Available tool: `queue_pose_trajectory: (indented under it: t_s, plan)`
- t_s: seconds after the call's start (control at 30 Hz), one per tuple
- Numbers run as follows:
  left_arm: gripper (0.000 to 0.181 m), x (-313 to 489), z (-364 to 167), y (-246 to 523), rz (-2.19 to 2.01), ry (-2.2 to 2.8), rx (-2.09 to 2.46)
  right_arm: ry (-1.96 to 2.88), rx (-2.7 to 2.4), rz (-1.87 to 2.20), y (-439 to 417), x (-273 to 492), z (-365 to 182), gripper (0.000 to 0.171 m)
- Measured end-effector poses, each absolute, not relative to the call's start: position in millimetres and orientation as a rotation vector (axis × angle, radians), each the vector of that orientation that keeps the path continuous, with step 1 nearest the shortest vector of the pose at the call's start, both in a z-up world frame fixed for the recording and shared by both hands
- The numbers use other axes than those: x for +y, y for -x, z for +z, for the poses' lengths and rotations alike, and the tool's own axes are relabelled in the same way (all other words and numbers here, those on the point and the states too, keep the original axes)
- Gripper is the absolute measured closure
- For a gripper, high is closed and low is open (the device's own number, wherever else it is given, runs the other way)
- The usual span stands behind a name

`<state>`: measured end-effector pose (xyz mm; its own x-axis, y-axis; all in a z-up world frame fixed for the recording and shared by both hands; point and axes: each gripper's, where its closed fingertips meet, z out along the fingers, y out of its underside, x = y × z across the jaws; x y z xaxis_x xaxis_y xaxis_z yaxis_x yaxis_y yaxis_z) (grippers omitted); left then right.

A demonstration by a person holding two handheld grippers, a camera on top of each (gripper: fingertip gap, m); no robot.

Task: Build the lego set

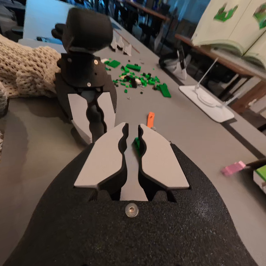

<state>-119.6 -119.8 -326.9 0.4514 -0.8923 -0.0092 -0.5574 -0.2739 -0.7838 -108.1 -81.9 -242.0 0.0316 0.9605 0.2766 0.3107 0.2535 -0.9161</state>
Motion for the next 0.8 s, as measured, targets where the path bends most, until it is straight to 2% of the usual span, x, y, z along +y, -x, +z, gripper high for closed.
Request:
queue_pose_trajectory:
  t_s: [0.03,0.23,0.37,0.47,0.6,0.67,0.8]
  plan:
    - [0.154,-121.9,-327.4,121.0,-0.576,1.965,1.216,1.280,-1.497,0.759,107.5,-86.8,-247.0,0.159]
    - [0.150,-136.6,-332.2,123.4,-0.563,1.980,1.276,1.462,-1.519,0.598,104.0,-115.4,-279.6,0.158]
    - [0.150,-117.0,-320.7,148.3,-0.432,1.949,1.262,1.468,-1.491,0.472,98.3,-120.8,-290.6,0.158]
    - [0.121,-83.3,-307.8,159.1,-0.400,1.920,1.222,1.521,-1.443,0.494,93.6,-122.1,-296.6,0.158]
    - [0.098,-54.8,-305.2,143.0,-0.543,1.878,1.282,1.582,-1.393,0.457,82.3,-109.6,-298.7,0.158]
    - [0.102,-44.0,-306.9,134.1,-0.596,1.875,1.298,1.611,-1.384,0.448,76.7,-102.5,-299.6,0.158]
    - [0.122,-36.5,-320.4,124.7,-0.605,1.937,1.375,1.637,-1.348,0.450,68.9,-89.4,-297.3,0.158]
